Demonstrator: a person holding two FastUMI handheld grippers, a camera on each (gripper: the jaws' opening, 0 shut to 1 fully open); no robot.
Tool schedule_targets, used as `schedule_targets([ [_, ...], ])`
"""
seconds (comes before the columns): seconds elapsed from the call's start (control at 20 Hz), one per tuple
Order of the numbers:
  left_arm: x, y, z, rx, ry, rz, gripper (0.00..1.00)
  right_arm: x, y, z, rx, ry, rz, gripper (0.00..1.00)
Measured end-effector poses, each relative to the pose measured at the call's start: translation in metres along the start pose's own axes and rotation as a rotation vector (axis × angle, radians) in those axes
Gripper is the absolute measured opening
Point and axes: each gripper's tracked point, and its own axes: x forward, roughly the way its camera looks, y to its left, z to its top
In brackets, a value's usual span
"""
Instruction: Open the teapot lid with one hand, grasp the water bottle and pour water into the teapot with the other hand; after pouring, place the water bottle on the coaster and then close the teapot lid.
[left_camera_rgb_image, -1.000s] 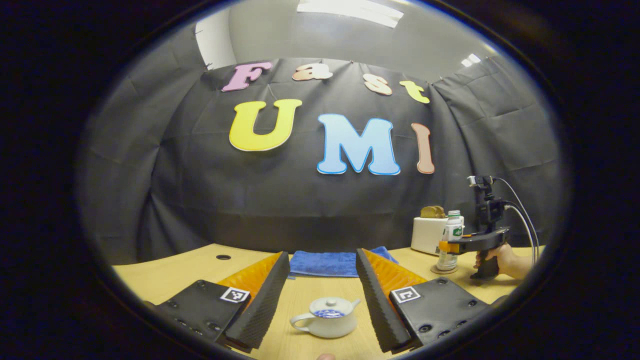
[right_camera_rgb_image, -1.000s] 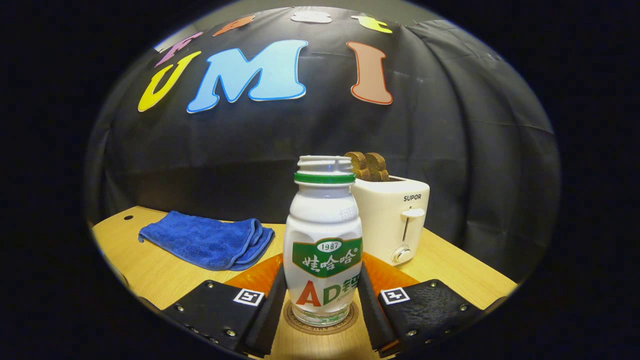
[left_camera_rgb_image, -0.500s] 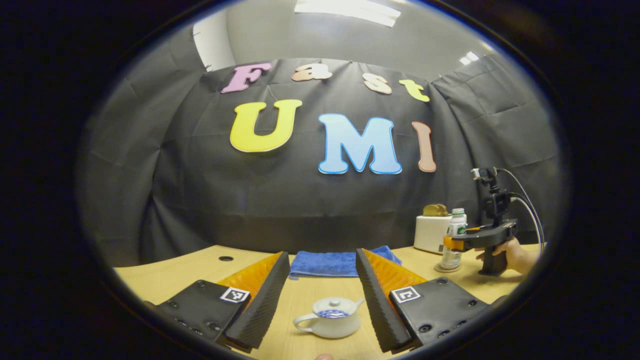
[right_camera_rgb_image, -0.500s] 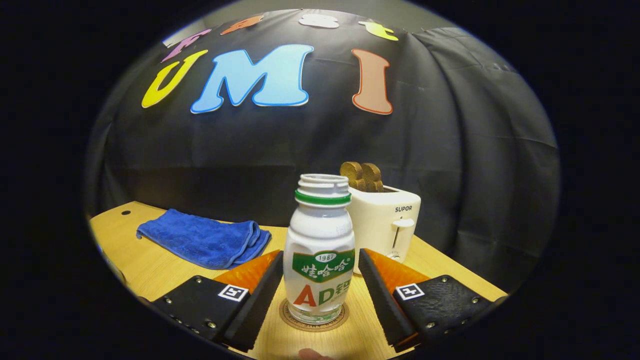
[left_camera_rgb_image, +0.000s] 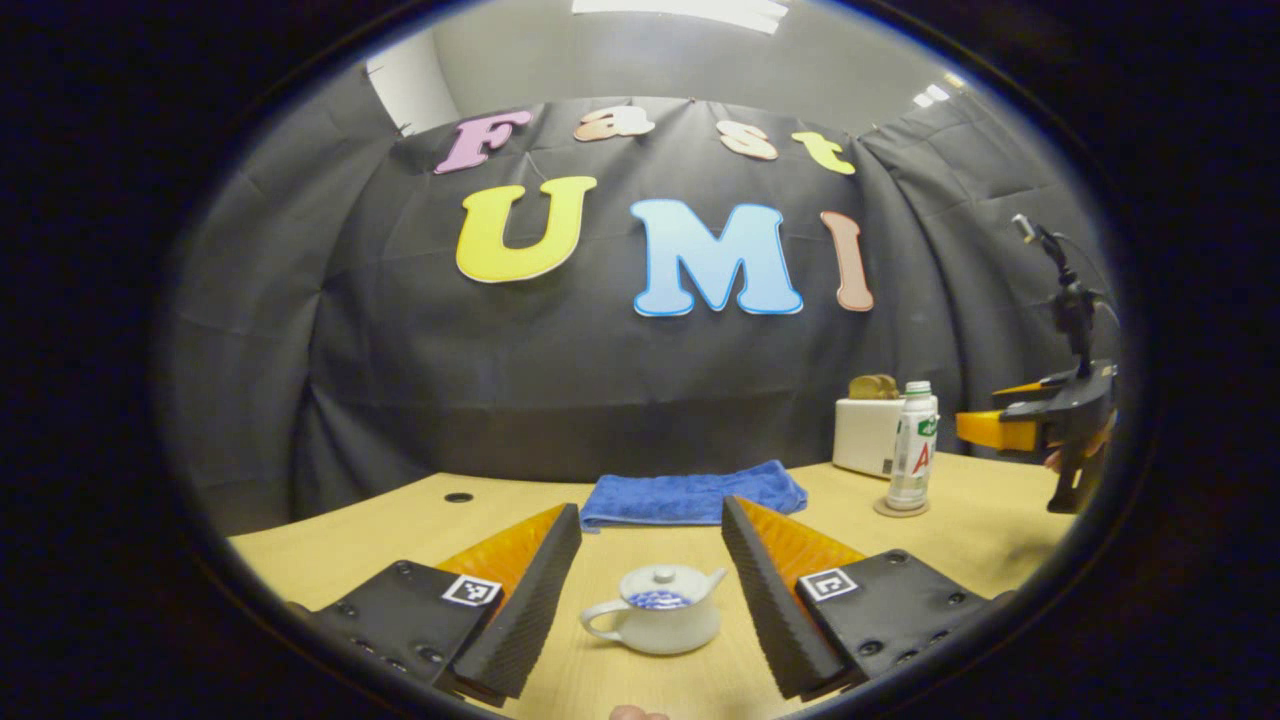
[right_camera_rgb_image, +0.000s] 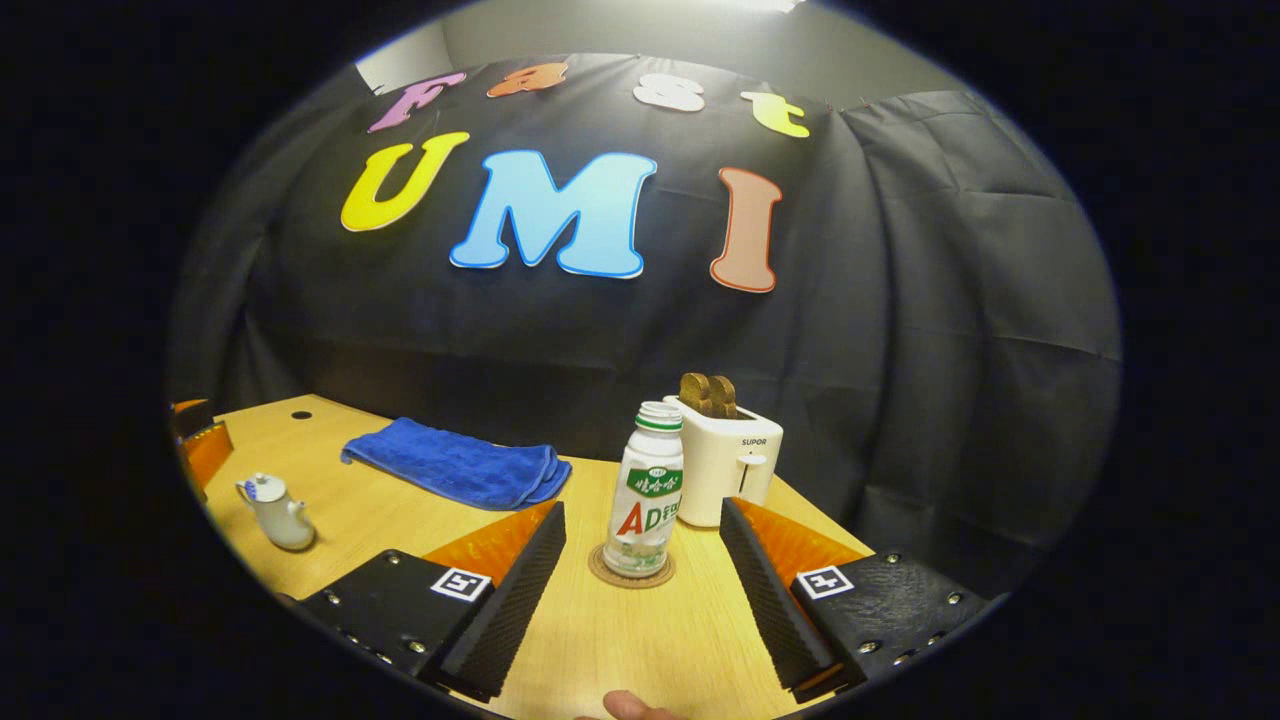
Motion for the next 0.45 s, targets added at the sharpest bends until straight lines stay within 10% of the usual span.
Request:
schedule_targets([
  [0.45, -0.059, -0.076, -0.021, -0.086, 0.052, -0.043, 0.99, -0.088, 0.079, -0.060, 0.041, 0.025, 0.058, 0.95],
])
